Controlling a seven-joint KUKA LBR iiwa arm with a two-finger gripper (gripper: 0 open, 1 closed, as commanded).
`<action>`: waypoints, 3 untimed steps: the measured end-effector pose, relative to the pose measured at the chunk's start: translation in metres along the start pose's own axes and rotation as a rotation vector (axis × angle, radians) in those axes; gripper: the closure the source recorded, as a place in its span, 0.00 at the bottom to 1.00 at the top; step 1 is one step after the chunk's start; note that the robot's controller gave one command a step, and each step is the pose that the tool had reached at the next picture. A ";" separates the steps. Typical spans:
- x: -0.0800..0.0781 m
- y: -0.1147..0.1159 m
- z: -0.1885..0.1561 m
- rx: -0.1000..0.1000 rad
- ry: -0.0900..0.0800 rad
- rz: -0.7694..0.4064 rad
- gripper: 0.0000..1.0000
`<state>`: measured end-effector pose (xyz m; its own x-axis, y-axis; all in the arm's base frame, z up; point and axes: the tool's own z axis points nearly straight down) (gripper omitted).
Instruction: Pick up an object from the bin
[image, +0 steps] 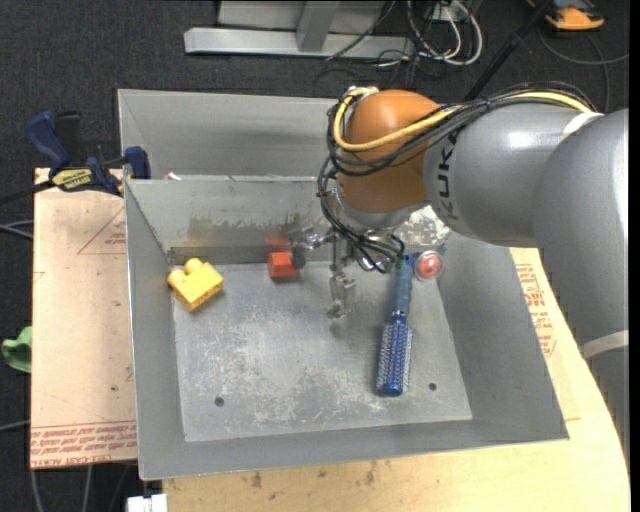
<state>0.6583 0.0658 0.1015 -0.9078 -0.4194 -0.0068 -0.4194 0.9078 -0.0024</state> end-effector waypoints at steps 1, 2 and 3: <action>-0.027 0.060 -0.007 -0.004 0.001 0.152 0.00; -0.053 0.166 0.033 -0.007 0.004 0.136 0.00; -0.054 0.166 0.033 -0.003 0.002 0.134 0.00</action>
Offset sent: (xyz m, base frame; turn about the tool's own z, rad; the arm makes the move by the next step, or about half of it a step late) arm -0.0015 0.0615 0.0064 0.1564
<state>0.6380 0.2394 0.0690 -0.9558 -0.2940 -0.0047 -0.2940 0.9558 0.0017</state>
